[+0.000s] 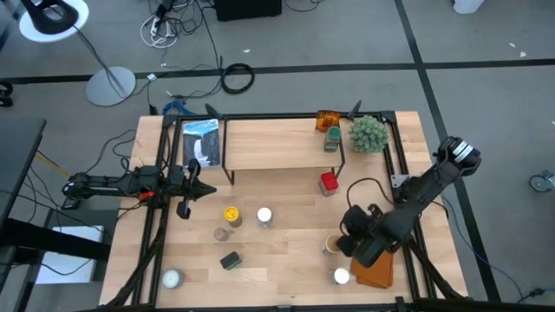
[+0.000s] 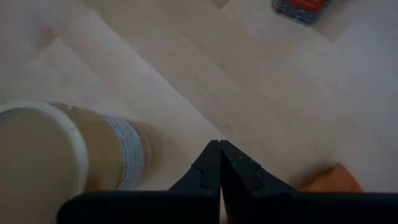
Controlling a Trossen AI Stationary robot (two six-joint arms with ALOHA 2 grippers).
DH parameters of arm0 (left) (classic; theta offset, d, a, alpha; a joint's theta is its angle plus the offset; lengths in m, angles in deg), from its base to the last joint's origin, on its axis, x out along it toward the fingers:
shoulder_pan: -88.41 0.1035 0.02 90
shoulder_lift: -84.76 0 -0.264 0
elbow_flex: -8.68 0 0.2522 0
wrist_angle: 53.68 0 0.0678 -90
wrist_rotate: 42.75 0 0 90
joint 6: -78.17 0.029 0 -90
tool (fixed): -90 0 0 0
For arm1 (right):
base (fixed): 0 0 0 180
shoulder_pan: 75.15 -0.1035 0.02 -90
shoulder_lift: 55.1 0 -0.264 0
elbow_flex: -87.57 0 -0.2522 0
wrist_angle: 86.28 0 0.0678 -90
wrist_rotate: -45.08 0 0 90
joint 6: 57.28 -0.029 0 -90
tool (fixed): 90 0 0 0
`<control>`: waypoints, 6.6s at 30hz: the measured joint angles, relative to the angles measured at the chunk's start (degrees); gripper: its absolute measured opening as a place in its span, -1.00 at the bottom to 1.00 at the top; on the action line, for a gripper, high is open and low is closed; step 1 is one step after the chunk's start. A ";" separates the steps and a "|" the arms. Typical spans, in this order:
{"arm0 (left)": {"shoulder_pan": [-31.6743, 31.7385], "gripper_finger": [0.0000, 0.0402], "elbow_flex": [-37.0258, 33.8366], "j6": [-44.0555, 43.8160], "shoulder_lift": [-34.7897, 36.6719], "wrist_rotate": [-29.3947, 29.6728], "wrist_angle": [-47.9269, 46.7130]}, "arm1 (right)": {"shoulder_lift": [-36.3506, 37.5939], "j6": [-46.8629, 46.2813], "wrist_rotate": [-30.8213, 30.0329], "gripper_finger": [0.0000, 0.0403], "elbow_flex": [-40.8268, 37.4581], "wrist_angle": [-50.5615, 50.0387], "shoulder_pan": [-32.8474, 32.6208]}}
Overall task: Shelf spices
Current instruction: Put the red seasoning can on the shelf
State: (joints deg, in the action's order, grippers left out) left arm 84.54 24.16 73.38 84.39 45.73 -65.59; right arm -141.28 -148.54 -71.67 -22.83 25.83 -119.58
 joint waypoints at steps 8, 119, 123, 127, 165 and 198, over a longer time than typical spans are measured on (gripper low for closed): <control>-0.01 -0.97 -0.02 0.01 0.01 0.00 0.00 | -7.62 -9.13 -0.11 -1.00 8.10 -9.37 -1.38; 0.00 -0.97 0.00 0.01 -0.01 0.00 -0.02 | -7.88 13.90 5.01 0.16 7.91 -3.58 34.96; 0.00 -0.97 0.00 0.01 -0.01 0.00 0.00 | -7.76 13.99 5.40 0.14 8.02 -1.99 32.69; 0.00 -0.97 0.00 -0.01 0.00 0.00 0.00 | -7.79 14.51 7.05 0.07 10.01 -1.86 30.67; -0.01 -0.97 0.00 0.01 0.01 0.00 0.00 | -7.72 88.67 12.25 0.11 44.36 -6.92 52.89; -0.01 -0.97 0.00 0.01 0.01 0.00 2.14 | -11.20 118.98 18.12 0.17 44.32 -1.63 65.95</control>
State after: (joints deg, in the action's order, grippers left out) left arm 84.54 24.16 73.39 84.40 45.73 -63.45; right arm -152.48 -29.56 -53.55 21.49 24.21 -53.63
